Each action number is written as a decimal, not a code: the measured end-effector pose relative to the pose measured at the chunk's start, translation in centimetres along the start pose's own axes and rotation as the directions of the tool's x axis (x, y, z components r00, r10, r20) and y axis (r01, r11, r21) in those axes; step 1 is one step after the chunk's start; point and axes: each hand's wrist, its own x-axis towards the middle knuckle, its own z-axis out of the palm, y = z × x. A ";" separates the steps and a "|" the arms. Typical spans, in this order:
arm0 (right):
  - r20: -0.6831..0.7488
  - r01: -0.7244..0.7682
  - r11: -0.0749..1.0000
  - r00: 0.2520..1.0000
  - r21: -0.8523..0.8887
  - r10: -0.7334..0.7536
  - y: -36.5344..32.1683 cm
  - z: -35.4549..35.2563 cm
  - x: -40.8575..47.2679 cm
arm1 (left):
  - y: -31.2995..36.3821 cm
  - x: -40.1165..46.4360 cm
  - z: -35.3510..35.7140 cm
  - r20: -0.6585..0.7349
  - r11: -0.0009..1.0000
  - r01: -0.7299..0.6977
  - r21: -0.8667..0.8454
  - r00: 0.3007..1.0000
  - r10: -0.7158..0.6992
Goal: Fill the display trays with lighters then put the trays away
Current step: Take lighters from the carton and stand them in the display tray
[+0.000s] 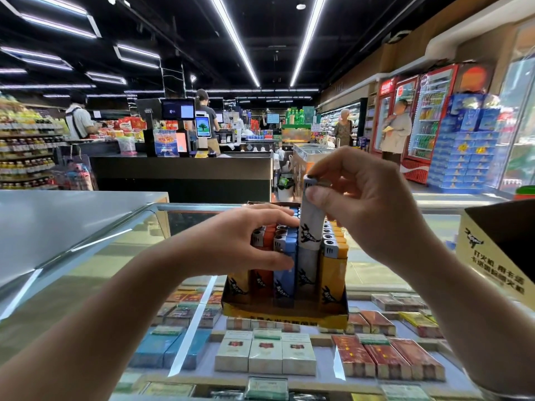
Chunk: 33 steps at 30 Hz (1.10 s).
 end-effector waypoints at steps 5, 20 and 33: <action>0.264 -0.054 0.974 0.958 -0.222 0.113 0.7 0.6 -0.2 | -0.5 0.1 0.0 -0.013 1.000 0.009 -0.019 1.000 -0.009; 0.488 -0.105 0.928 0.826 -0.358 0.282 0.9 -0.3 -0.2 | -0.7 0.2 0.0 -0.011 0.998 0.019 0.059 1.000 -0.018; 0.207 -0.451 0.798 0.804 -0.399 0.558 5.3 -2.0 0.3 | -0.7 0.0 -0.4 -0.225 0.989 0.151 -0.009 0.963 -0.149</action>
